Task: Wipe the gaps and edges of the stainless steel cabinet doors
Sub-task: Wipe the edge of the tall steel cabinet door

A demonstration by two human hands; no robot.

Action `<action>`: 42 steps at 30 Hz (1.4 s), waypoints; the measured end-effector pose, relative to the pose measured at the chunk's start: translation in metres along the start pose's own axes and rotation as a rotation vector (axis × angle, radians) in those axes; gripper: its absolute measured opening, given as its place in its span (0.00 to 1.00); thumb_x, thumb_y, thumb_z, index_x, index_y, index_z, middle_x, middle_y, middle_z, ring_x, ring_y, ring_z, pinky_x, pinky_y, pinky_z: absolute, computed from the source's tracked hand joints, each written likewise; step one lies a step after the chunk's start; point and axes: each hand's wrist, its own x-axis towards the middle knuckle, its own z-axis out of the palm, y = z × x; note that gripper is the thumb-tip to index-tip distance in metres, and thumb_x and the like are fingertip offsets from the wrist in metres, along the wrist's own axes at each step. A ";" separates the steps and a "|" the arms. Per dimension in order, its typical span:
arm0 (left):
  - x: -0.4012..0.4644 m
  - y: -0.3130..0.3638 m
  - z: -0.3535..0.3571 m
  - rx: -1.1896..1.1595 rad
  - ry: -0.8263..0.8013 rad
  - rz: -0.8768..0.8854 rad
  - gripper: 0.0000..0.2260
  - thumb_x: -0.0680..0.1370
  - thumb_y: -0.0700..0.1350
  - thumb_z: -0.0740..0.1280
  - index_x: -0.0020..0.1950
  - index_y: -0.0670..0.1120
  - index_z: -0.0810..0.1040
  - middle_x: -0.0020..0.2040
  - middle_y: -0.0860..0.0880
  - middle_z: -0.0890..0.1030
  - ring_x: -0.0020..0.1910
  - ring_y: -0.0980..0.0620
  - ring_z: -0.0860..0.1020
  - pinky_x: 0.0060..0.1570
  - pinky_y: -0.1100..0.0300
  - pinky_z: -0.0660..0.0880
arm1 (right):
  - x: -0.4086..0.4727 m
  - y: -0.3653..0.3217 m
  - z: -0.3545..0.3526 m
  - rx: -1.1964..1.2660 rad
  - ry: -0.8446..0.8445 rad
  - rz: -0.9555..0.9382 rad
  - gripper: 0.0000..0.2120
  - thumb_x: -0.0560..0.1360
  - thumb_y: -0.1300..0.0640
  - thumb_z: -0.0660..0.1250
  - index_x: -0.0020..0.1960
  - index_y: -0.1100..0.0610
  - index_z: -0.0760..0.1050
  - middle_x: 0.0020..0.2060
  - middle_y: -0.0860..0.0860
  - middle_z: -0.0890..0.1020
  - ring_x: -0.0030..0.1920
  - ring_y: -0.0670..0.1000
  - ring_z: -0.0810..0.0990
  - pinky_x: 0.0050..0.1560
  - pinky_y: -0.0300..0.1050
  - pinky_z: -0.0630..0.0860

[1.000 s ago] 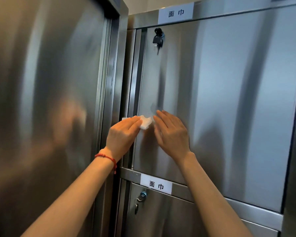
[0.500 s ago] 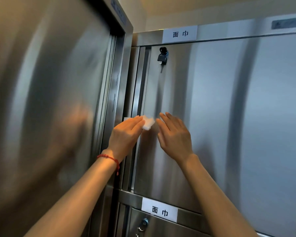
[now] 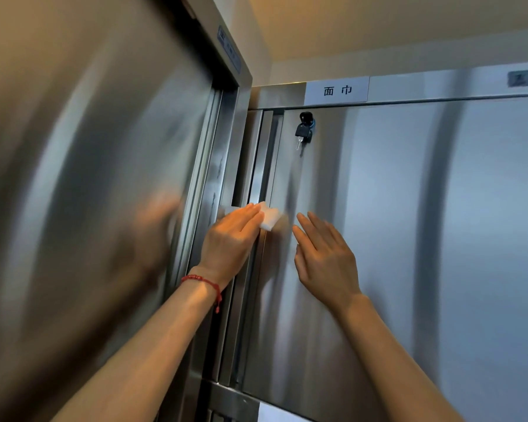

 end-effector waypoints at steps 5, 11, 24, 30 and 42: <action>0.012 -0.003 0.007 0.028 0.017 -0.014 0.17 0.60 0.30 0.79 0.47 0.35 0.83 0.48 0.39 0.83 0.46 0.42 0.83 0.45 0.49 0.79 | -0.003 0.002 0.005 -0.037 0.022 -0.022 0.16 0.72 0.60 0.66 0.58 0.64 0.80 0.59 0.59 0.79 0.61 0.59 0.77 0.61 0.57 0.72; 0.010 0.000 0.015 0.058 -0.020 -0.065 0.19 0.58 0.29 0.79 0.47 0.35 0.83 0.48 0.38 0.83 0.47 0.42 0.83 0.46 0.48 0.79 | -0.004 0.001 0.004 -0.070 0.014 -0.028 0.17 0.73 0.59 0.61 0.58 0.64 0.80 0.59 0.59 0.79 0.62 0.59 0.77 0.61 0.56 0.74; -0.004 0.007 0.017 0.112 -0.118 -0.130 0.20 0.58 0.27 0.78 0.48 0.34 0.83 0.46 0.40 0.84 0.46 0.45 0.83 0.44 0.54 0.79 | -0.004 0.000 0.004 -0.088 -0.020 -0.016 0.18 0.70 0.60 0.70 0.59 0.64 0.79 0.60 0.60 0.79 0.63 0.60 0.76 0.62 0.57 0.70; -0.011 0.010 0.020 0.132 -0.201 -0.142 0.24 0.60 0.31 0.80 0.54 0.33 0.80 0.51 0.39 0.83 0.50 0.46 0.82 0.47 0.56 0.79 | -0.004 0.000 0.005 -0.079 -0.039 -0.003 0.20 0.68 0.60 0.72 0.59 0.64 0.79 0.60 0.60 0.79 0.62 0.59 0.76 0.62 0.57 0.70; 0.003 0.010 0.018 0.194 -0.197 -0.189 0.25 0.56 0.25 0.76 0.53 0.31 0.80 0.52 0.35 0.81 0.50 0.42 0.82 0.46 0.54 0.79 | -0.005 0.000 0.006 -0.075 -0.016 -0.010 0.18 0.74 0.59 0.58 0.59 0.63 0.79 0.61 0.59 0.78 0.63 0.58 0.76 0.64 0.55 0.70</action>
